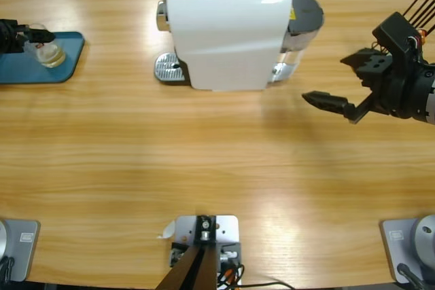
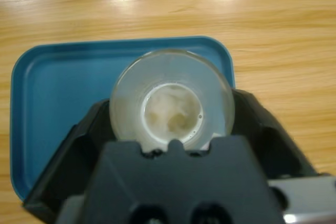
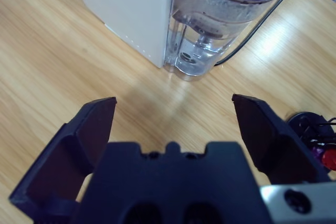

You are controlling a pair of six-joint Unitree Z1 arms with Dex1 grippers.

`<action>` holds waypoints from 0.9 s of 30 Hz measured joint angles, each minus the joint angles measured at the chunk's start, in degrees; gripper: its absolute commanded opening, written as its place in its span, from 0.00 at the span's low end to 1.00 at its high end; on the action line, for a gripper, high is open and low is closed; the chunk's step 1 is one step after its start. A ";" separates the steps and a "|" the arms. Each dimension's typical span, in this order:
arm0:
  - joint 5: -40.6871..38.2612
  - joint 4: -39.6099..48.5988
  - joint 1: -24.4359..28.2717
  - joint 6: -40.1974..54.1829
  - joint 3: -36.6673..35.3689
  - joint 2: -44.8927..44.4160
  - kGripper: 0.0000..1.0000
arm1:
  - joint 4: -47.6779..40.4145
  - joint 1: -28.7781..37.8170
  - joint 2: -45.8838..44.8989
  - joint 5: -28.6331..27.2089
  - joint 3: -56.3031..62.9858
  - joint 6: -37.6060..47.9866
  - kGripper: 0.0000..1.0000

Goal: Pour coffee

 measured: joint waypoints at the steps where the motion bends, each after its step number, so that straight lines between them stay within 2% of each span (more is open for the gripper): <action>1: -0.04 -0.15 0.00 0.00 0.46 -0.26 0.99 | 0.15 0.00 -0.06 0.00 0.00 0.00 1.00; 6: -0.05 0.52 -0.04 -0.31 2.64 -7.32 0.99 | 0.34 0.00 -0.28 0.00 0.00 0.00 1.00; 10: -0.01 11.44 -2.78 -0.49 2.32 -18.64 0.99 | 0.34 0.00 -1.51 0.00 0.00 0.13 1.00; 13: 0.17 21.75 -9.64 -0.51 1.79 -27.04 0.99 | 0.34 0.00 -2.61 -0.05 0.03 0.13 1.00; 15: -1.04 28.07 -16.50 -0.51 1.65 -30.78 1.00 | 0.34 0.00 -3.41 -0.19 0.05 0.13 1.00; 20: -9.80 37.73 -30.30 -0.51 1.65 -35.97 1.00 | 0.33 0.01 -5.17 -0.33 0.43 0.14 1.00; 27: -13.96 41.50 -35.91 1.79 1.85 -39.41 1.00 | -0.91 0.01 -4.97 -0.33 1.33 0.14 1.00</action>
